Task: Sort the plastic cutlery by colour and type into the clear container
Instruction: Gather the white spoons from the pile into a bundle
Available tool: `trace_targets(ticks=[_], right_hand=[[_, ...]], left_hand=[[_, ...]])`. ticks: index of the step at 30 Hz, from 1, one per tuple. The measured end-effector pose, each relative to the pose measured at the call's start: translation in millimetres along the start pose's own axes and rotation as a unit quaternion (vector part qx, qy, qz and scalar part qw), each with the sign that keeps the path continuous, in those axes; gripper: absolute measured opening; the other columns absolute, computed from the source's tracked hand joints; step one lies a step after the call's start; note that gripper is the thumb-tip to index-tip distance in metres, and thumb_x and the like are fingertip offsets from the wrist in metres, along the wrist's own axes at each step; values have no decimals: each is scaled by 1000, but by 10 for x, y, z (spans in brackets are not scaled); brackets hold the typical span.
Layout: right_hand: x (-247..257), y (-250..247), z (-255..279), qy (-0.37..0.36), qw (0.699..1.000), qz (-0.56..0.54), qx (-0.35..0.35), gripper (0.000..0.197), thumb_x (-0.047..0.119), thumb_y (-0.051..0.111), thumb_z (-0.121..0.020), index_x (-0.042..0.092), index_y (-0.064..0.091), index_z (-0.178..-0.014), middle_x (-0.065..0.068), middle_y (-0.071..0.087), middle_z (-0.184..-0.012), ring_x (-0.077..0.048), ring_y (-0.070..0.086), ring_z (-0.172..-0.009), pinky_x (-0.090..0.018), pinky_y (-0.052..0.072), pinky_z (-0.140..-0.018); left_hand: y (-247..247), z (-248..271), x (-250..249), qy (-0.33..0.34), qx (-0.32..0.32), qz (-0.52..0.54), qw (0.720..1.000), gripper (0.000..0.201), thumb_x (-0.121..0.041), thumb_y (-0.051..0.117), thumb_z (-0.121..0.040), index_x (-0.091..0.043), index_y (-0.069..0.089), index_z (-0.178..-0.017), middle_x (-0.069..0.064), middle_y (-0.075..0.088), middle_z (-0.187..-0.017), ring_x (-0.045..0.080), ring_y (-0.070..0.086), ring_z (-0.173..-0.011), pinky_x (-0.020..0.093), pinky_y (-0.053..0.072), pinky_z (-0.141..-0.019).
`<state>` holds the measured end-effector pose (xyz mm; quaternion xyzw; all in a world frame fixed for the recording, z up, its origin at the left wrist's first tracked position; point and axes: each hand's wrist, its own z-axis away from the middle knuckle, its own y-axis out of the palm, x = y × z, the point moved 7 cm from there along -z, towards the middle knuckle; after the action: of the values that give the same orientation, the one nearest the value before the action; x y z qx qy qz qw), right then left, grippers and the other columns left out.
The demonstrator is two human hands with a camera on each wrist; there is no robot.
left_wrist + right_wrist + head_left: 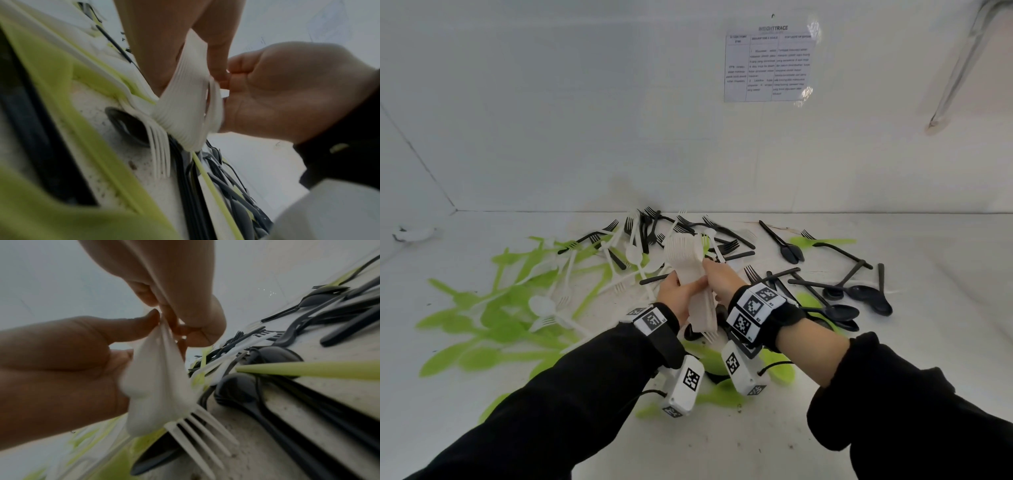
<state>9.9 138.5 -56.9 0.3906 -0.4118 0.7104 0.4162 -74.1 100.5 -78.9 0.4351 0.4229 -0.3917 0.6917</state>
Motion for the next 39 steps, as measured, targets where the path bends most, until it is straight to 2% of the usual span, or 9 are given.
trace_targets(ticks=[5,10,16,21,24,26,29,33,39], right_hand=[[55,19,-38,-52,998,-25,-3,42,22,39,-96,-15,56,-106,-18,54,-90,-25,52,-88,-44,45,-91],[53,-10,-53,-97,994,-46,-35,35,21,51,-94,7,52,-126,-7,55,-101,-15,54,-74,-21,43,-59],[113,60,-7,-129,992,-3,5,31,14,47,-97,5,57,-125,3,62,-94,2,49,-73,-11,39,-64],[188,79,-5,-125,981,128,69,36,8,45,-96,10,53,-131,-6,59,-121,0,52,-83,0,37,-58],[192,-206,-127,-116,972,204,-34,34,6,46,-92,14,62,-122,-5,59,-129,-17,55,-115,-19,41,-94],[107,-270,-189,-91,947,306,-36,34,10,49,-92,16,62,-122,-3,58,-130,-20,52,-121,-25,37,-103],[-53,-111,-185,-59,888,454,56,39,18,60,-87,20,58,-126,-2,58,-128,-20,53,-119,-25,40,-100],[37,-69,-206,-73,854,516,-2,23,28,60,-88,22,65,-109,1,63,-116,-18,55,-115,-36,39,-102],[264,-136,-175,-140,907,392,-65,24,16,46,-93,7,62,-108,-13,62,-106,-28,56,-103,-29,43,-85]], left_hand=[[-29,-14,-64,10,30,-1,999,37,2,54,-89,1,49,-126,19,62,-110,34,60,-100,45,51,-87],[-136,-40,-108,28,28,-22,999,36,5,58,-86,1,51,-121,13,64,-98,26,62,-86,40,54,-80],[-215,-68,-137,9,44,-33,998,37,7,58,-85,1,52,-121,11,63,-92,25,60,-80,47,49,-87],[-329,-87,-120,-26,57,-5,998,29,9,57,-85,1,55,-113,14,64,-95,26,66,-71,32,58,-57],[-423,-97,-115,-41,50,-7,998,17,6,61,-84,-2,57,-99,11,65,-91,20,69,-64,32,58,-56],[-500,-105,-129,-42,38,-6,998,18,6,61,-84,-2,56,-99,9,64,-88,19,68,-63,30,57,-52],[-625,-128,-146,-38,6,5,999,20,5,63,-83,-2,55,-101,10,64,-88,17,69,-57,29,56,-50],[-739,-126,-177,-37,-23,34,998,23,6,62,-83,-1,54,-104,15,62,-94,19,69,-55,29,56,-50],[-829,-88,-254,-21,-37,41,998,29,5,63,-83,0,53,-110,13,63,-90,20,68,-57,28,54,-48]])
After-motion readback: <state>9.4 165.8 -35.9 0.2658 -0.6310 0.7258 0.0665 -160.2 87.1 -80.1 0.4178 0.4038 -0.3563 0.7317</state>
